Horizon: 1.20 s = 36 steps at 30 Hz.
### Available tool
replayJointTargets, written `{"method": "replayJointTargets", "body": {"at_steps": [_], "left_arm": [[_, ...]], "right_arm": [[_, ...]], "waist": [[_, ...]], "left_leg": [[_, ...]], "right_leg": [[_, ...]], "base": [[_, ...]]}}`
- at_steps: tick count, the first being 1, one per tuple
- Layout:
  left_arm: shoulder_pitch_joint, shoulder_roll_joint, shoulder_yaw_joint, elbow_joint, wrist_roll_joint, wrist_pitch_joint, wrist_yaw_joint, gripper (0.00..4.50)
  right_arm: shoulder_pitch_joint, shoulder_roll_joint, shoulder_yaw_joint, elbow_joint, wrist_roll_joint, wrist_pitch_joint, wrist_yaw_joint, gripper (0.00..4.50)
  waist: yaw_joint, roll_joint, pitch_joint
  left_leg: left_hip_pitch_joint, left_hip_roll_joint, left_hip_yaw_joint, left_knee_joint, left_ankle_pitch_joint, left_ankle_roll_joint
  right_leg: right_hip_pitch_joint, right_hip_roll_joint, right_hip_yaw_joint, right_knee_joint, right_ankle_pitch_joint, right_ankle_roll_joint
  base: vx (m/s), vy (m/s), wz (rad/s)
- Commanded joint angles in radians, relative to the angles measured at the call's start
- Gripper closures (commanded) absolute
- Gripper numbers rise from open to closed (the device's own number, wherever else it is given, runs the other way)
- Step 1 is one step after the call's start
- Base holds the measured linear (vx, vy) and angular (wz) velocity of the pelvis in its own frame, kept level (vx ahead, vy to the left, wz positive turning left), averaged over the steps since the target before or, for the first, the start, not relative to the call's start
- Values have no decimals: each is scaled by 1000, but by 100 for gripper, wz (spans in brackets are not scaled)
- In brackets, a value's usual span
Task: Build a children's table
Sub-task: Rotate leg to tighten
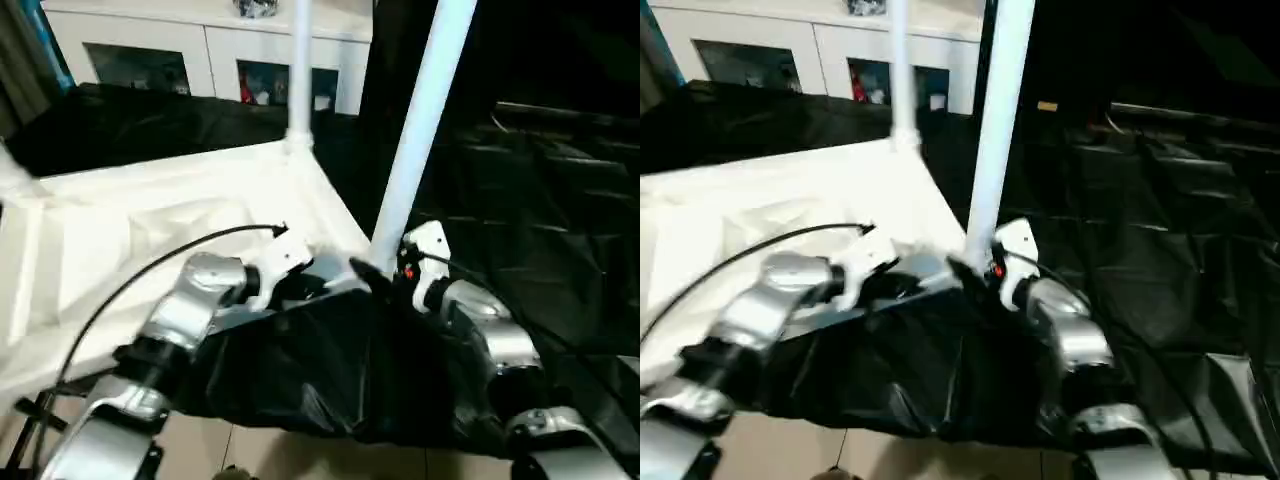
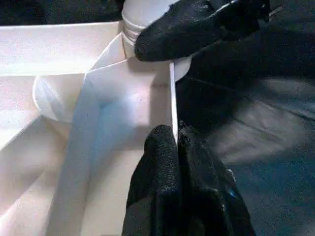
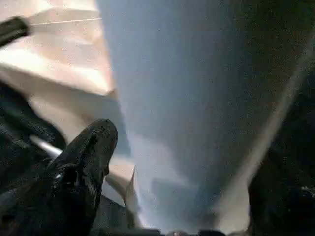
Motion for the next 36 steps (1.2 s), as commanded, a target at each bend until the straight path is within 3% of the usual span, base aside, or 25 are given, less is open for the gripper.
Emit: {"method": "replayJointTargets", "body": {"at_steps": [1, 6, 12, 21, 24, 26, 27, 30, 36], "left_arm": [[9, 9, -49, -40, -16, -21, -72, 450], [34, 69, -56, -98, -47, -27, -177, 450], [63, 124, -69, -146, -63, -25, -252, 450], [75, 137, -69, -164, -75, -6, -268, 450], [66, 126, -65, -150, -70, 5, -241, 450], [42, 85, -46, -103, -47, 30, -149, 450], [34, 72, -40, -89, -42, 39, -123, 450], [4, 21, -33, -38, -12, 60, -23, 450], [-74, -113, -1, 81, 26, 111, 216, 450]], "right_arm": [[16, -18, 82, -74, 25, 23, 147, 61], [45, -85, 128, -143, 26, 37, 304, 61], [63, -131, 175, -195, 43, 99, 426, 110], [86, -116, 176, -223, 51, 123, 432, 163], [83, -94, 153, -211, 57, 122, 382, 189], [61, -36, 93, -154, 45, 100, 208, 191], [52, -21, 78, -131, 30, 90, 146, 193], [29, 28, 33, -63, 9, 82, -23, 196], [-21, 133, -22, 63, -33, 80, -345, 198]], "waist": [[2, 6, -60], [5, 3, -58], [9, 5, -58], [15, 7, -58], [15, 8, -58], [10, 8, -54], [8, 9, -53], [0, 6, -52], [-3, 8, -55]], "left_leg": [[2, 44, -10, -59, -137, 73], [2, 46, -10, -60, -157, 66], [1, 45, -8, -59, -145, 65], [2, 44, -9, -60, -149, 50], [4, 43, -10, -60, -155, 45], [5, 42, -10, -63, -176, 27], [8, 42, -13, -66, -202, 9], [8, 40, -14, -68, -217, -6], [9, 37, -11, -62, -197, -2]], "right_leg": [[61, -89, 57, -73, -74, -214], [61, -89, 57, -75, -116, -205], [58, -88, 57, -75, -116, -208], [56, -88, 57, -76, -127, -201], [56, -88, 57, -76, -135, -202], [51, -89, 58, -82, -179, -196], [51, -92, 57, -88, -241, -184], [50, -91, 58, -94, -307, -159], [48, -91, 61, -91, -246, -166]], "base": [[0, 0, 0], [0, 0, 0], [0, 0, 0], [0, 0, 0], [0, 0, 0], [0, 0, 0], [0, 0, 0], [0, 0, 0], [0, 0, 0]]}}
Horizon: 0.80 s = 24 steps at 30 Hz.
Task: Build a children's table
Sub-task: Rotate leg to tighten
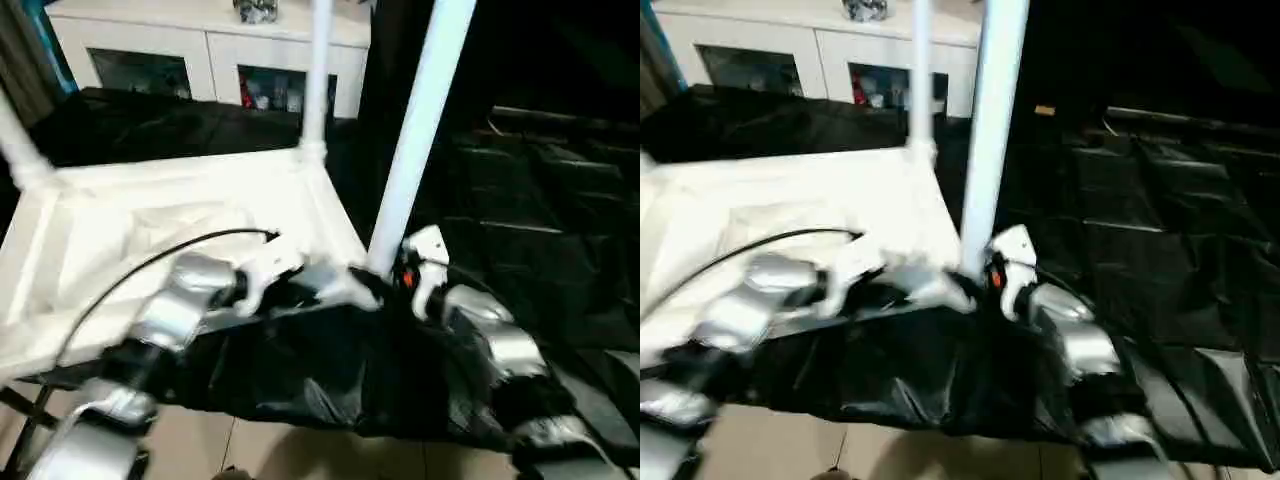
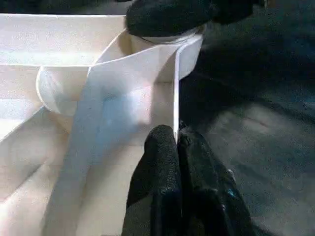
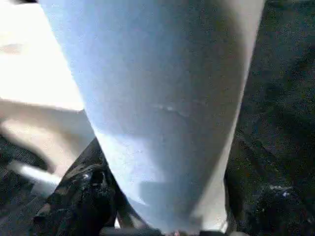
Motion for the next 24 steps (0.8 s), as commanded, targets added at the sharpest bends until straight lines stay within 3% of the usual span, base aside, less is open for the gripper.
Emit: {"method": "replayJointTargets", "body": {"at_steps": [1, 4, 7, 9, 12, 14, 17, 19, 24], "left_arm": [[-41, -80, -8, 51, 8, 21, 123, 450], [-58, -118, -7, 82, 14, 10, 165, 450], [-58, -125, -5, 88, 16, -6, 173, 450], [-52, -122, -5, 80, 13, -6, 163, 450], [-28, -91, -13, 43, 8, -15, 106, 450], [-16, -73, -14, 24, -6, -18, 67, 450], [9, -15, -13, -19, -47, -57, -48, 450], [12, -4, -13, -24, -53, -67, -70, 450], [26, 55, -20, -57, -75, -78, -173, 450]], "right_arm": [[-17, 63, 31, 74, -38, 16, -115, 198], [-41, 101, 29, 106, -54, -9, -165, 198], [-57, 112, 46, 130, -88, -60, -188, 198], [-63, 113, 42, 139, -84, -74, -182, 143], [-67, 96, 29, 135, -49, -92, -82, 129], [-64, 76, 34, 122, -35, -96, -19, 92], [-37, -10, 79, 52, -15, -99, 193, 90], [-28, -27, 86, 33, -7, -93, 240, 90], [22, -120, 143, -82, 37, -31, 483, 90]], "waist": [[1, 8, -56], [4, 12, -57], [5, 10, -60], [5, 11, -58], [6, 10, -58], [2, 9, -61], [-3, 6, -62], [-2, 7, -63], [2, 5, -59]], "left_leg": [[4, 38, -12, -69, -191, -1], [2, 38, -13, -70, -194, 1], [1, 38, -12, -69, -182, 4], [0, 38, -12, -70, -182, 12], [-2, 40, -13, -70, -190, 21], [-5, 40, -13, -69, -167, 30], [-12, 38, -11, -63, -134, 62], [-9, 39, -10, -61, -117, 74], [-6, 43, -8, -62, -128, 90]], "right_leg": [[46, -91, 59, -93, -243, -166], [46, -91, 59, -92, -228, -159], [49, -90, 58, -88, -179, -164], [50, -91, 58, -87, -169, -170], [51, -94, 58, -87, -176, -172], [55, -91, 58, -81, -132, -182], [62, -90, 56, -75, -57, -204], [59, -89, 56, -73, -30, -212], [56, -88, 55, -75, -59, -221]], "base": [[0, 0, 0], [0, 0, 0], [0, 0, 0], [0, 0, 0], [0, 0, 0], [0, 0, 0], [0, 0, 0], [0, 0, 0], [0, 0, 0]]}}
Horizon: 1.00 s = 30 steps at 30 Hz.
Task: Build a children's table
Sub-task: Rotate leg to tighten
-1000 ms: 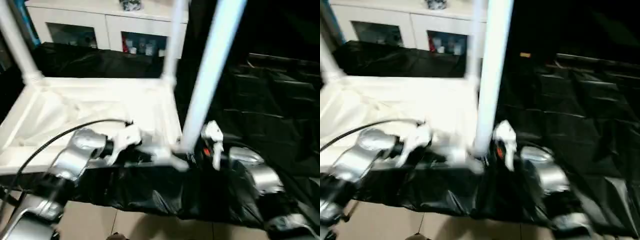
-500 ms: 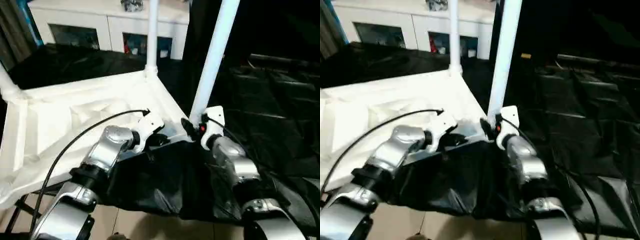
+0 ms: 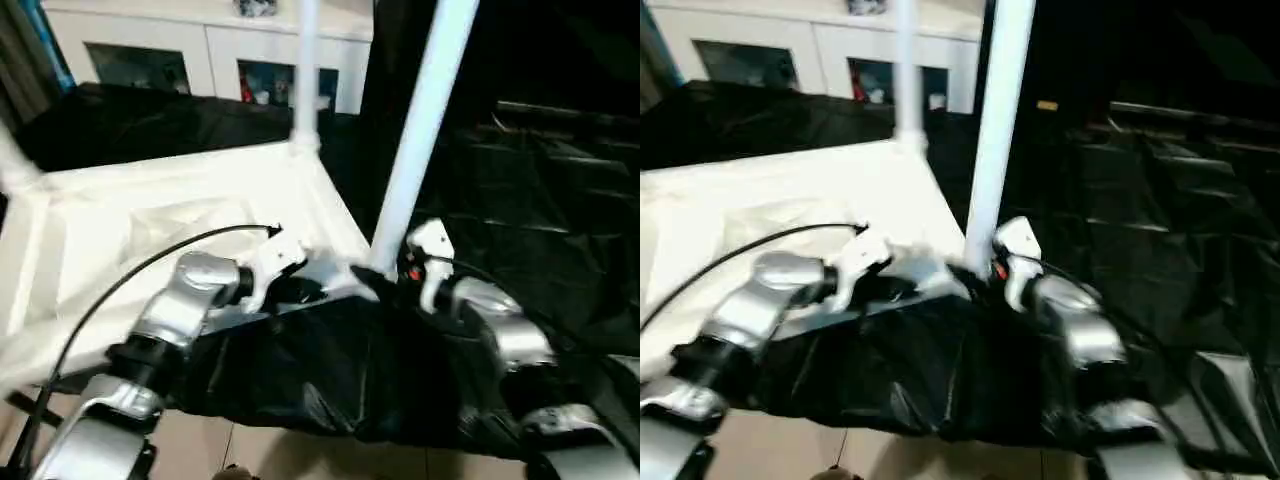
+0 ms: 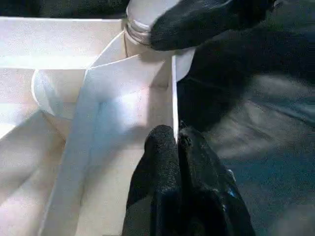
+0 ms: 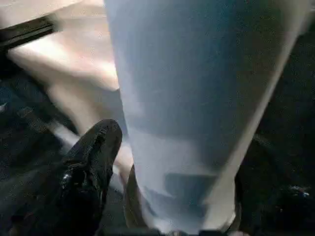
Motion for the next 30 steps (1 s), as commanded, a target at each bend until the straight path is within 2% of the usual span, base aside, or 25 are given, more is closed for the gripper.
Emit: {"method": "replayJointTargets", "body": {"at_steps": [1, 3, 5, 7, 11, 15, 20, 23, 24, 26, 27, 28, 29, 30], "left_arm": [[0, -1, -29, -42, -22, -19, -52, 450], [4, 12, -33, -53, -26, -19, -75, 450], [12, 36, -43, -71, -34, -23, -119, 450], [21, 60, -54, -87, -37, -29, -157, 450], [34, 85, -63, -105, -40, -32, -198, 450], [45, 105, -71, -122, -47, -28, -230, 450], [48, 110, -71, -129, -49, -19, -235, 450], [37, 91, -63, -114, -41, 6, -194, 450], [25, 73, -56, -93, -30, 16, -154, 450], [1, 39, -46, -53, -9, 32, -74, 450], [-13, 18, -40, -29, 0, 39, -32, 450], [-16, 15, -39, -26, 2, 40, -26, 450], [-41, -26, -31, 14, 14, 54, 45, 450], [-45, -33, -30, 20, 16, 55, 56, 450]], "right_arm": [[20, -7, 82, -76, 27, 25, 161, 90], [29, -23, 96, -93, 28, 29, 200, 90], [42, -54, 121, -125, 32, 43, 268, 117], [46, -76, 138, -142, 33, 61, 314, 124], [49, -92, 152, -160, 39, 86, 348, 165], [57, -100, 161, -189, 45, 115, 379, 196], [76, -103, 173, -217, 53, 145, 394, 207], [83, -78, 148, -212, 65, 157, 349, 208], [77, -53, 127, -185, 54, 145, 282, 208], [61, -6, 86, -130, 25, 116, 138, 209], [48, 18, 66, -95, 7, 111, 52, 209], [46, 22, 63, -89, 4, 111, 38, 215], [25, 60, 30, -28, -15, 88, -90, 222], [22, 65, 26, -20, -16, 88, -107, 229]], "waist": [[6, 5, -60], [11, 5, -58], [13, 4, -57], [18, 2, -58], [22, 2, -60], [22, 3, -58], [22, 2, -59], [22, 2, -59], [21, 2, -58], [19, 2, -55], [16, 2, -52], [15, 3, -50], [13, 1, -53], [11, 3, -51]], "left_leg": [[2, 44, -9, -59, -138, 82], [3, 45, -9, -60, -151, 74], [4, 46, -8, -61, -162, 66], [3, 46, -9, -60, -149, 65], [3, 46, -9, -60, -133, 68], [3, 45, -8, -60, -144, 59], [3, 43, -9, -60, -148, 51], [4, 44, -9, -61, -142, 51], [5, 43, -9, -61, -145, 48], [6, 41, -9, -63, -171, 35], [10, 40, -11, -65, -193, 21], [11, 38, -11, -66, -203, 12], [8, 40, -16, -68, -210, 0], [10, 40, -13, -68, -213, -4]], "right_leg": [[62, -89, 56, -74, -82, -219], [60, -89, 56, -77, -117, -212], [57, -90, 57, -78, -138, -208], [59, -90, 57, -76, -133, -204], [58, -89, 56, -72, -111, -206], [57, -89, 56, -75, -137, -202], [57, -90, 57, -78, -155, -194], [56, -88, 56, -76, -146, -194], [55, -89, 57, -77, -151, -194], [53, -92, 57, -84, -207, -185], [49, -92, 57, -92, -267, -172], [47, -93, 57, -95, -303, -166], [54, -96, 56, -96, -338, -149], [47, -93, 57, -97, -347, -145]], "base": [[0, 0, 0], [0, 0, 0], [0, 0, 0], [0, 0, 0], [0, 0, 0], [0, 0, 0], [0, 0, 0], [0, 0, 0], [0, 0, 0], [0, 0, 0], [0, 0, 0], [0, 0, 0], [0, 0, 0], [0, 0, 0]]}}
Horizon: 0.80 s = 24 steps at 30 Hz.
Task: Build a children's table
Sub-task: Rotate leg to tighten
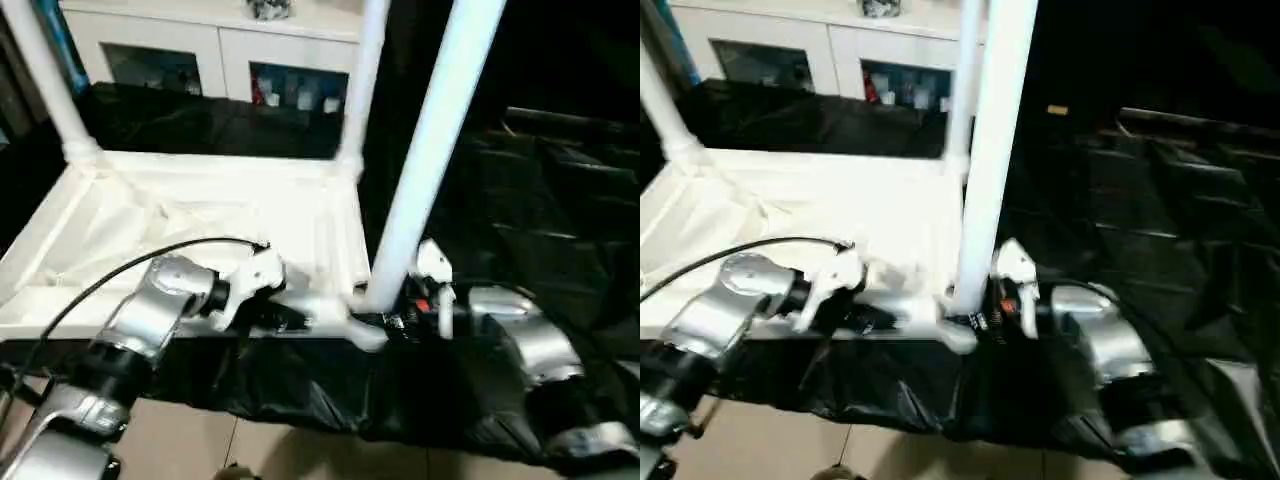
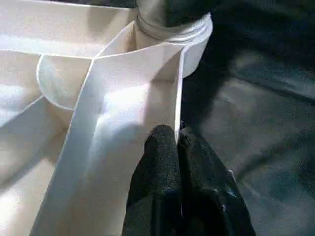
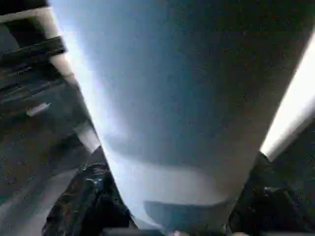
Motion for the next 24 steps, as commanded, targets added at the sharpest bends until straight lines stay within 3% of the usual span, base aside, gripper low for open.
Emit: {"method": "replayJointTargets", "body": {"at_steps": [1, 4, 7, 9, 13, 15, 16, 18, 21, 24], "left_arm": [[-44, -79, -1, 43, 12, 18, 132, 450], [-75, -151, 3, 89, 28, 37, 234, 450], [-95, -205, 9, 119, 36, 46, 308, 450], [-96, -217, 6, 121, 38, 45, 317, 450], [-92, -227, -10, 128, 53, 16, 306, 450], [-88, -220, -15, 124, 54, 4, 292, 450], [-84, -214, -18, 122, 54, -4, 282, 450], [-68, -184, -23, 104, 48, -35, 237, 450], [-59, -168, -24, 93, 45, -54, 213, 450], [-38, -136, -29, 64, 32, -81, 155, 450]], "right_arm": [[-14, 66, 17, 93, -33, 13, -149, 234], [-50, 133, -19, 173, -40, 8, -320, 246], [-87, 185, -30, 235, -56, -3, -439, 249], [-98, 201, -29, 249, -62, -11, -463, 249], [-135, 219, -9, 305, -137, -109, -536, 249], [-141, 218, -18, 316, -129, -113, -528, 249], [-147, 217, -31, 329, -117, -114, -514, 197], [-146, 201, -52, 313, -71, -110, -407, 197], [-143, 189, -55, 305, -56, -113, -357, 166], [-123, 151, -16, 270, -62, -115, -255, 140]], "waist": [[-2, 7, -52], [-7, 6, -53], [-7, 13, -53], [-6, 12, -55], [-7, 14, -56], [-10, 14, -54], [-10, 12, -54], [-12, 13, -55], [-16, 12, -57], [-14, 10, -60]], "left_leg": [[7, 40, -15, -74, -229, -10], [7, 39, -15, -75, -232, -14], [12, 39, -15, -74, -256, -15], [7, 40, -16, -75, -246, -9], [3, 39, -15, -76, -234, -8], [3, 39, -16, -78, -247, -2], [3, 39, -16, -78, -248, -1], [1, 41, -18, -79, -255, 8], [0, 43, -16, -78, -221, 18], [-5, 41, -12, -73, -176, 40]], "right_leg": [[40, -94, 57, -101, -348, -151], [40, -94, 57, -100, -324, -156], [38, -95, 58, -104, -328, -155], [42, -94, 58, -101, -298, -157], [44, -95, 58, -97, -261, -162], [45, -93, 58, -99, -277, -159], [45, -93, 58, -100, -280, -158], [46, -95, 59, -100, -284, -156], [49, -94, 59, -93, -214, -176], [55, -93, 59, -85, -135, -199]], "base": [[0, 0, 0], [0, 0, 0], [0, 0, 0], [0, 0, 0], [0, 0, 0], [0, 0, 0], [0, 0, 0], [0, 0, 0], [0, 0, 0], [0, 0, 0]]}}
